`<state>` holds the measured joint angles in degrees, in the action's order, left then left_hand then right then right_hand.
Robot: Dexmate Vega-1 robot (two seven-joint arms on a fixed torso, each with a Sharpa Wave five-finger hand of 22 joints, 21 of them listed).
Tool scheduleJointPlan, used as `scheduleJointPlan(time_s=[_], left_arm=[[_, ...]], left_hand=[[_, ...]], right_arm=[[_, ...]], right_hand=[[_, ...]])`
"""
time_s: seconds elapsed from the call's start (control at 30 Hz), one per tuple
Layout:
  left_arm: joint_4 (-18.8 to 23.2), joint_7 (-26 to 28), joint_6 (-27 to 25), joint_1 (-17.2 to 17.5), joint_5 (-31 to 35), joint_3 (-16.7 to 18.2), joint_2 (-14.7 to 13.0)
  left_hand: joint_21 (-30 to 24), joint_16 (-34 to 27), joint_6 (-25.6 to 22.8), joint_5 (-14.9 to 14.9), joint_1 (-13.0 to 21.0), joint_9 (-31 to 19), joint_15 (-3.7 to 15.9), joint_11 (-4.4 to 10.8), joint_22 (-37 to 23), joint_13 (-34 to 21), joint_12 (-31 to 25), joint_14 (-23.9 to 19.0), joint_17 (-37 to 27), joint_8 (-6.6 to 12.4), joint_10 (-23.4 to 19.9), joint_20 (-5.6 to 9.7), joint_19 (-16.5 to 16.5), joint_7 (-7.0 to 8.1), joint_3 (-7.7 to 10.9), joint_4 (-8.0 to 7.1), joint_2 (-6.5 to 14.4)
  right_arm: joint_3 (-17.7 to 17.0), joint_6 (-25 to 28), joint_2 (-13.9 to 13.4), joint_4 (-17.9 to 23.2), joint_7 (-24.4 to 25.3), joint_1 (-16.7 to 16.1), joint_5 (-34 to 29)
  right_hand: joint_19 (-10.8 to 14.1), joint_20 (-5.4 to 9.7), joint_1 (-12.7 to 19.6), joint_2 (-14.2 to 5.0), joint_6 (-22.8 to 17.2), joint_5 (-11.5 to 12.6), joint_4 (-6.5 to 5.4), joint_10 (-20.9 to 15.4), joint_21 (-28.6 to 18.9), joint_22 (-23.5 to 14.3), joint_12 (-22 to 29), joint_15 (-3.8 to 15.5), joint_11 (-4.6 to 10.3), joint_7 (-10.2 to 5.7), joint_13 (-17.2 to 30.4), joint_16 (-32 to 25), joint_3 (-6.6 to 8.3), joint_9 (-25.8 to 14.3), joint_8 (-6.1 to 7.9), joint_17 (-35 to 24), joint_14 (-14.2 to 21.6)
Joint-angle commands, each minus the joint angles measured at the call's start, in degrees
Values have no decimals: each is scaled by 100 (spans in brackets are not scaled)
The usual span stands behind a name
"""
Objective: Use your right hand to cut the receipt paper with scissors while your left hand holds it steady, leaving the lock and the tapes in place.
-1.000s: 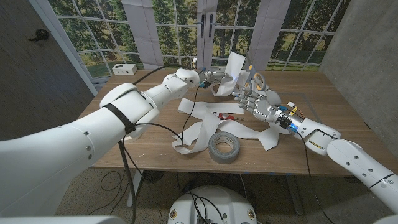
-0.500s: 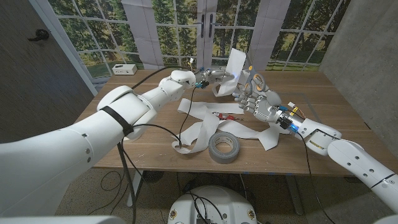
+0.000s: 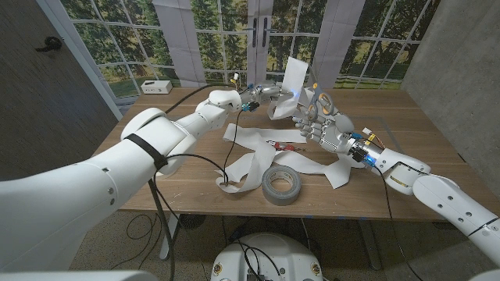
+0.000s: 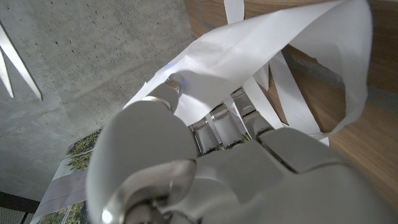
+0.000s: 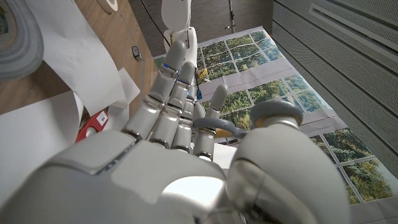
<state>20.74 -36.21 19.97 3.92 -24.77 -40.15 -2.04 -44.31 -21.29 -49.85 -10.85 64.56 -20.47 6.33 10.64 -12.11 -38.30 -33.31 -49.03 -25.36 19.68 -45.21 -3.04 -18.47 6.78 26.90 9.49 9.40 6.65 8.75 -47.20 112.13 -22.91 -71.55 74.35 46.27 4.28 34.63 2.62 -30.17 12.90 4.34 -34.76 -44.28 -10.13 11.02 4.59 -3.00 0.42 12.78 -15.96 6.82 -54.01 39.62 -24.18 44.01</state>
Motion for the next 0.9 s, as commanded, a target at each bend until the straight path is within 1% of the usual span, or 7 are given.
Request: scheduleJointPlan(time_s=[0.03,0.13,0.47,0.6,0.77,0.9], left_arm=[[-64,-405,52,87,-184,284,9],[-67,-590,26,96,-276,394,21],[-74,-1403,-96,235,-669,835,127],[-75,-1698,-152,268,-800,1000,159],[-73,-1871,-200,299,-839,1090,182],[-68,-1865,-163,315,-811,1111,179]], left_hand=[[-52,-10,-182,-98,109,-48,750,74,16,-556,-136,-52,-68,61,-282,43,-7,-23,-31,56,-49],[-59,-9,-199,-127,118,-45,749,79,25,-569,-155,-72,-82,51,-298,33,9,-53,-31,56,-57],[-83,2,-212,-174,120,-70,749,74,41,-573,-178,-98,-115,33,-317,25,26,-66,-42,44,-70],[-101,22,-157,-206,118,-103,748,72,51,-583,-187,-102,-135,1,-301,17,38,-125,-46,36,-70],[-120,61,-80,-240,113,-151,746,75,60,-596,-202,-85,-153,-41,-281,4,60,-130,-41,22,-50],[-128,86,-65,-260,101,-182,745,80,67,-632,-227,-80,-163,-52,-262,-5,76,-146,-37,12,-38]], right_arm=[[-86,-25,-60,53,81,-94,-33],[-99,-24,-76,61,79,-121,-41],[-178,-92,-130,84,67,-266,-108],[-235,-134,-148,77,58,-349,-134],[-277,-179,-145,50,-1,-429,-149],[-304,-208,-137,43,-29,-479,-157]], right_hand=[[47,7,11,-20,-72,-4,17,2,25,-20,39,238,-20,223,14,-41,-20,-24,-18,-8,-18],[52,6,15,-24,-71,-4,19,6,30,-20,37,227,-15,229,13,-49,-20,-27,-18,-8,-3],[62,-7,25,-26,-85,-6,28,0,43,-20,41,217,-31,229,11,-48,-22,-14,-28,-5,-10],[59,-14,24,-24,-84,-7,29,-2,53,-20,42,210,-38,237,10,-53,-26,-11,-34,-3,1],[53,-21,29,-31,-76,-7,32,-11,65,-20,45,200,-46,246,9,-49,-25,-14,-38,-2,-15],[55,-24,23,-35,-72,-8,30,-6,74,-20,44,197,-45,238,8,-49,-29,-18,-41,-1,-19]])
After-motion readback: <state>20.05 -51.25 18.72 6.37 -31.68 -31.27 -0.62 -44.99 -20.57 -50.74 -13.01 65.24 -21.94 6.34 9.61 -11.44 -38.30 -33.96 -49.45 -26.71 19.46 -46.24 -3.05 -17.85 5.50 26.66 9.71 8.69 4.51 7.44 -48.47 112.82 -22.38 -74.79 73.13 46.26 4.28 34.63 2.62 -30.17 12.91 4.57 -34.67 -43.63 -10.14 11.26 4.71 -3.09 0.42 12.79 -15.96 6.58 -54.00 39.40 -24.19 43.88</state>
